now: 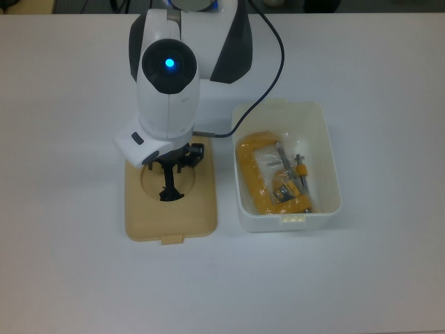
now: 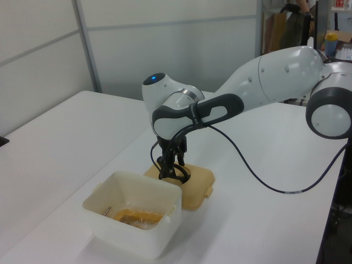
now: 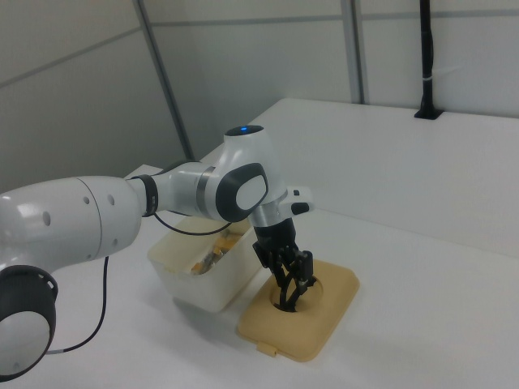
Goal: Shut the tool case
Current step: 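Close the gripper on the black lid handle, then lift the tan lid and carry it over the white box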
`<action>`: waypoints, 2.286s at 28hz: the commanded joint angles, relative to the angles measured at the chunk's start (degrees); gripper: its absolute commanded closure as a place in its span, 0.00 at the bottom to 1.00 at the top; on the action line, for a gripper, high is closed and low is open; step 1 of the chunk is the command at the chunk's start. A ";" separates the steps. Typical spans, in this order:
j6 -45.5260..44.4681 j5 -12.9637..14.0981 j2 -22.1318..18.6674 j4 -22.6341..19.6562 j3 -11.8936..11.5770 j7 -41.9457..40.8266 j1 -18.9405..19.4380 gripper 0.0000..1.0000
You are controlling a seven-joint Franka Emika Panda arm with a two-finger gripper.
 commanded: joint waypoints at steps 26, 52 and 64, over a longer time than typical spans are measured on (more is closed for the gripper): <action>-3.65 0.04 -5.55 1.81 -0.02 1.48 -0.44 1.00; -15.18 5.14 -9.16 9.81 0.24 4.19 2.98 1.00; -14.48 5.05 -9.07 9.90 0.24 7.88 8.26 1.00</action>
